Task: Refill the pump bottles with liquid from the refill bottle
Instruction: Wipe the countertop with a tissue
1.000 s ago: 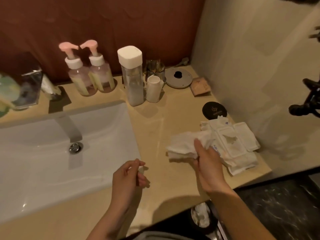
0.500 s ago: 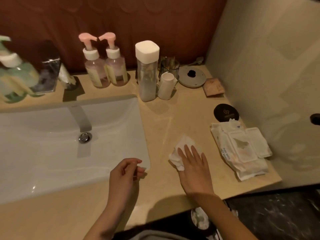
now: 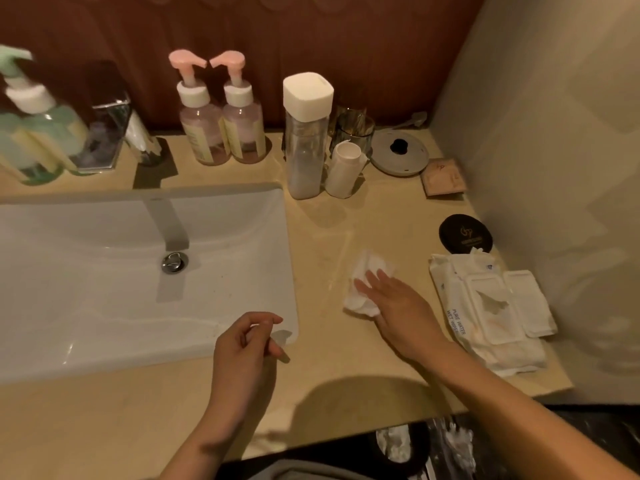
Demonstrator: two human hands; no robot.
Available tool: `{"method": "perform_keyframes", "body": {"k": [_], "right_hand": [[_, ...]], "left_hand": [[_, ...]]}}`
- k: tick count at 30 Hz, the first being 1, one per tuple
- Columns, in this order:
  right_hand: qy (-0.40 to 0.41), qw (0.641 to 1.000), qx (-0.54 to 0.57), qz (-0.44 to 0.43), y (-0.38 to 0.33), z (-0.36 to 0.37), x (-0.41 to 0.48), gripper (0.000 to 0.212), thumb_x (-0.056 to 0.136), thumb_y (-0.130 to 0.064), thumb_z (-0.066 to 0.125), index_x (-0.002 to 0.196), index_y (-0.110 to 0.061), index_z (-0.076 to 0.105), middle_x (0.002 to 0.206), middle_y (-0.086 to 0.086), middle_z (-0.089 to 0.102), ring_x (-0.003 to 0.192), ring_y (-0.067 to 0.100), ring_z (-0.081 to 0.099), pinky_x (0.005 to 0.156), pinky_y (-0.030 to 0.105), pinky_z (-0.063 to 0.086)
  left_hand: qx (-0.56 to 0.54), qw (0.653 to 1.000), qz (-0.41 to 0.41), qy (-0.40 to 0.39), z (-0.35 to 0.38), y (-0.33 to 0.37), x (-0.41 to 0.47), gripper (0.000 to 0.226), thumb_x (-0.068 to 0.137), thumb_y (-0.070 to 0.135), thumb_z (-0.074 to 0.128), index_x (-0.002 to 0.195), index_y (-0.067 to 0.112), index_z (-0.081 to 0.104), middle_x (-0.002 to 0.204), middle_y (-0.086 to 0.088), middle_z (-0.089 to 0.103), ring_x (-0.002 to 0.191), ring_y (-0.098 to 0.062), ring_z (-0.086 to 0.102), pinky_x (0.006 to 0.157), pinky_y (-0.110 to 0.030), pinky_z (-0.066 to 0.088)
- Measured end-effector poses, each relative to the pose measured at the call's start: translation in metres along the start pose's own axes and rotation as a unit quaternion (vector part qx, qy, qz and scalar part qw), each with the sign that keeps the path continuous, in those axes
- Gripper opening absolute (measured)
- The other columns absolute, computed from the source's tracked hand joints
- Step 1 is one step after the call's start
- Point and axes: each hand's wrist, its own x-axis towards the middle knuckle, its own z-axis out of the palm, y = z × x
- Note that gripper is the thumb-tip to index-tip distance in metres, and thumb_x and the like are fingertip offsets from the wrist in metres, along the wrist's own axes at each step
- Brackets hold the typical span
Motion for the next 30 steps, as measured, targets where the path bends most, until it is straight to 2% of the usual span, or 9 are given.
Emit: {"method": "perform_keyframes", "body": {"k": [3, 8, 11, 14, 18, 22, 26, 27, 30], "right_hand": [[0.011, 0.998, 0.045, 0.047, 0.009, 0.000, 0.047, 0.054, 0.083, -0.001, 0.061, 0.135, -0.008, 0.048, 0.138, 0.020, 0.047, 0.128, 0.039, 0.044, 0.104, 0.043, 0.037], [0.041, 0.999, 0.023, 0.019, -0.011, 0.013, 0.076, 0.062, 0.061, 0.005, 0.078, 0.121, -0.003, 0.062, 0.119, 0.025, 0.061, 0.106, 0.043, 0.061, 0.086, 0.048, 0.050], [0.042, 0.997, 0.017, -0.059, -0.029, 0.015, 0.052, 0.060, 0.066, -0.004, 0.074, 0.124, -0.012, 0.062, 0.123, 0.016, 0.062, 0.111, 0.034, 0.061, 0.089, 0.042, 0.049], [0.025, 0.991, -0.010, -0.130, -0.037, 0.017, 0.014, 0.057, 0.073, -0.022, 0.041, 0.128, -0.021, 0.057, 0.126, 0.008, 0.062, 0.114, 0.026, 0.060, 0.091, 0.038, 0.048], [0.009, 0.974, -0.036, -0.222, -0.018, 0.020, -0.029, 0.056, 0.080, -0.024, 0.044, 0.136, -0.025, 0.040, 0.134, 0.006, 0.055, 0.122, 0.024, 0.054, 0.102, 0.042, 0.037], [-0.042, 0.965, -0.070, -0.251, 0.005, 0.001, -0.019, 0.074, 0.070, -0.025, 0.073, 0.137, -0.028, 0.043, 0.139, 0.002, 0.050, 0.126, 0.020, 0.049, 0.108, 0.040, 0.036], [-0.051, 0.988, -0.045, -0.139, 0.013, -0.010, 0.039, 0.057, 0.087, -0.024, 0.037, 0.144, -0.024, 0.035, 0.149, 0.008, 0.036, 0.137, 0.027, 0.035, 0.112, 0.041, 0.025], [-0.065, 0.992, -0.041, -0.098, 0.011, -0.010, 0.054, 0.055, 0.092, -0.026, 0.027, 0.148, -0.025, 0.026, 0.154, 0.007, 0.027, 0.142, 0.026, 0.026, 0.114, 0.039, 0.018], [-0.071, 0.997, -0.031, 0.003, -0.012, -0.002, 0.085, 0.055, 0.099, -0.025, 0.031, 0.151, -0.027, 0.012, 0.158, 0.004, 0.013, 0.144, 0.025, 0.012, 0.115, 0.041, 0.005]], "left_hand": [[-0.015, 0.999, -0.017, 0.029, -0.003, -0.001, -0.003, 0.021, 0.092, -0.003, 0.043, 0.093, -0.002, 0.064, 0.040, 0.001, 0.047, 0.058, -0.028, 0.055, 0.075, -0.037, 0.047], [-0.039, 0.996, -0.029, 0.072, -0.006, -0.007, -0.004, 0.021, 0.095, 0.002, 0.043, 0.093, -0.001, 0.064, 0.040, 0.000, 0.047, 0.071, -0.047, 0.056, 0.073, -0.036, 0.044], [-0.031, 0.996, -0.022, 0.075, -0.009, -0.011, -0.004, 0.022, 0.095, 0.003, 0.044, 0.091, 0.003, 0.066, 0.043, -0.002, 0.049, 0.066, -0.040, 0.061, 0.070, -0.035, 0.045], [-0.003, 0.997, -0.016, 0.071, -0.009, -0.014, -0.005, 0.022, 0.094, 0.004, 0.046, 0.088, 0.007, 0.067, 0.049, -0.001, 0.057, 0.061, -0.019, 0.064, 0.067, -0.027, 0.042], [0.109, 0.994, 0.025, 0.022, -0.013, -0.021, -0.001, 0.024, 0.097, 0.016, 0.045, 0.097, 0.021, 0.068, 0.095, 0.007, 0.070, 0.094, -0.004, 0.062, 0.080, -0.014, 0.041], [0.292, 0.952, 0.018, -0.092, -0.018, -0.025, 0.015, 0.041, 0.099, 0.038, 0.028, 0.126, 0.022, 0.055, 0.131, 0.007, 0.053, 0.121, -0.008, 0.045, 0.095, -0.018, 0.029], [0.509, 0.828, -0.036, -0.232, -0.022, -0.028, 0.036, 0.049, 0.101, 0.037, 0.006, 0.147, 0.029, 0.021, 0.153, 0.005, 0.026, 0.141, -0.014, 0.020, 0.115, -0.033, 0.009], [0.526, 0.812, -0.049, -0.247, -0.025, -0.027, 0.040, 0.049, 0.101, 0.037, 0.003, 0.147, 0.031, 0.017, 0.154, 0.005, 0.024, 0.141, -0.015, 0.021, 0.115, -0.034, 0.009], [0.535, 0.800, -0.066, -0.265, -0.028, -0.025, 0.047, 0.051, 0.100, 0.041, 0.000, 0.147, 0.034, 0.019, 0.154, 0.003, 0.025, 0.139, -0.023, 0.027, 0.111, -0.033, 0.017]]}}
